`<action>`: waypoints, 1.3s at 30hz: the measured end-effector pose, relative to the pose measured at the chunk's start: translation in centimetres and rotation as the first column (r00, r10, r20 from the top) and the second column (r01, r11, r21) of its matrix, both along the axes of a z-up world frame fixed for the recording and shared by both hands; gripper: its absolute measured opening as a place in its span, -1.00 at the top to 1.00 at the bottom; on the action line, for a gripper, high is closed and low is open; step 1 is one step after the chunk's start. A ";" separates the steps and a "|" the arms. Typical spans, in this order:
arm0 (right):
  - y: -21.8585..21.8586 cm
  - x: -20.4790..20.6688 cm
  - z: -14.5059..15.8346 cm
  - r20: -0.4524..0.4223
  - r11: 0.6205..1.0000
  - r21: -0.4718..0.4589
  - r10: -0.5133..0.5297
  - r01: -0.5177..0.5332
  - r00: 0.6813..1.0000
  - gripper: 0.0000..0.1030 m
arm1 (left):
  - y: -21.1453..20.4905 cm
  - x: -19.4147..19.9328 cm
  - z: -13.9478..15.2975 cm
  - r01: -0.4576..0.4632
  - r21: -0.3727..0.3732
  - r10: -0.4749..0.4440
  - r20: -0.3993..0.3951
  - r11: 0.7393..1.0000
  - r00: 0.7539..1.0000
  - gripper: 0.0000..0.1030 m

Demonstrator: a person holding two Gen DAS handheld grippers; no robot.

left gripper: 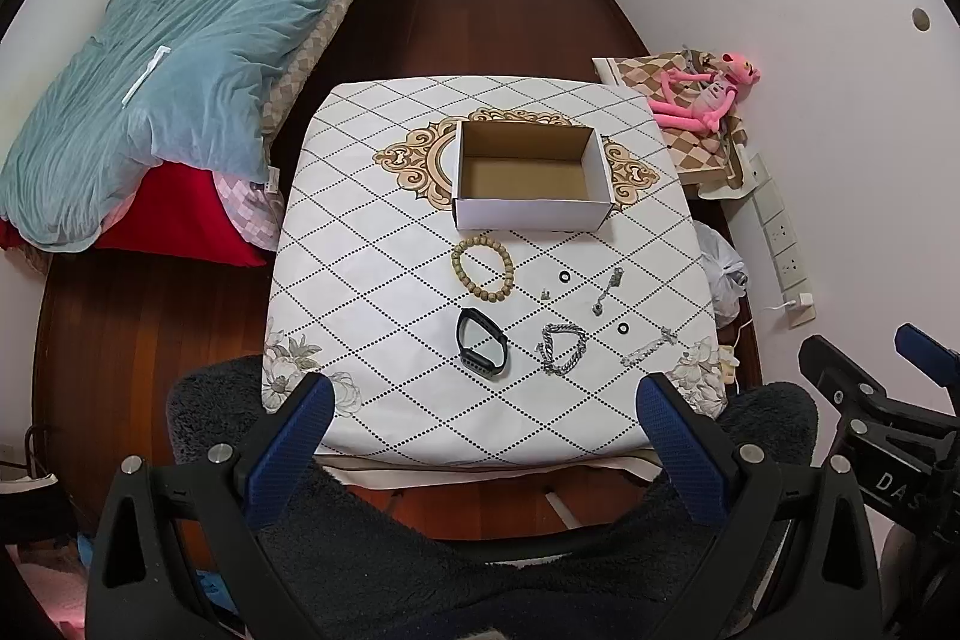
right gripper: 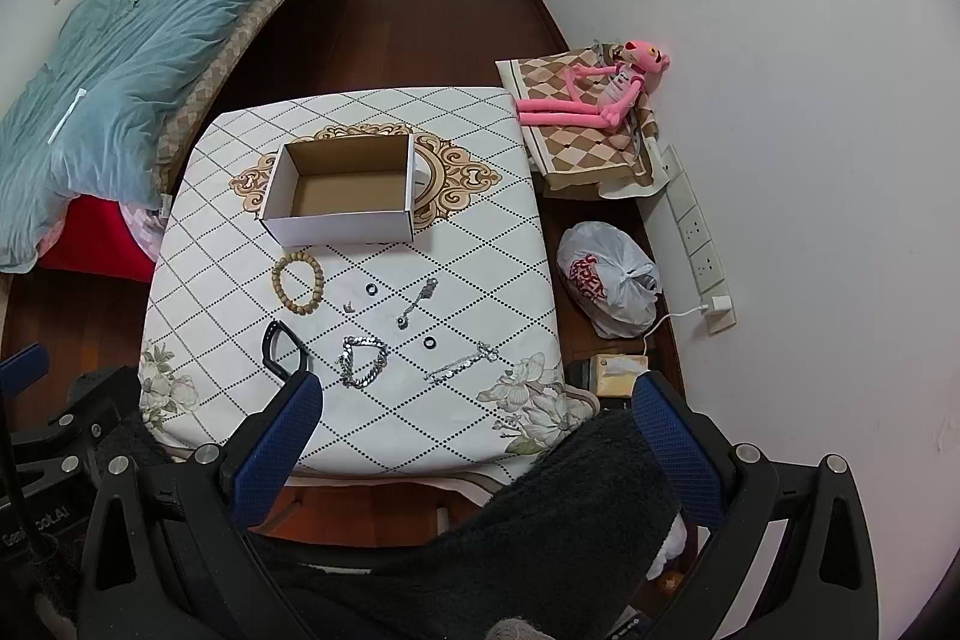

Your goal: Organize jewelry

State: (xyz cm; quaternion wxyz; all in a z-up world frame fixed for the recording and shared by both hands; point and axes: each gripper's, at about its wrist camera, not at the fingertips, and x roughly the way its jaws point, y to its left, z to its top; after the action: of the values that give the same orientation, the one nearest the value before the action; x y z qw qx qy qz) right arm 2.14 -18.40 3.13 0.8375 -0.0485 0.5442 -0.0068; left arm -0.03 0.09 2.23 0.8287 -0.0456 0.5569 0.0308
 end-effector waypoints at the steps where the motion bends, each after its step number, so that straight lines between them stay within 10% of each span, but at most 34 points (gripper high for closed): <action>1: 0.0 0.0 0.0 -0.001 1.000 0.000 0.000 0.000 1.000 -1.00 | 0.0 0.0 0.0 0.000 0.001 0.000 -0.001 1.000 1.000 -1.00; 20: 0.2 1.9 -2.9 -0.014 1.000 0.025 -0.016 0.017 1.000 -1.00 | 1.1 1.6 -1.9 -0.040 0.063 0.039 0.021 0.997 0.999 -1.00; 39: 5.5 9.5 -27.6 -0.365 0.994 0.101 0.008 0.031 0.931 -0.56 | 5.1 7.9 -19.2 -0.106 0.208 0.156 -0.242 0.972 0.958 -1.00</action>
State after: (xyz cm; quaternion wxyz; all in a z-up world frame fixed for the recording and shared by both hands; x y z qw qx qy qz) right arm 11.69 -12.88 -24.45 0.7234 -0.0017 0.6899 0.0261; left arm 7.91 5.15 -17.01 0.7463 0.0024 0.6496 0.1452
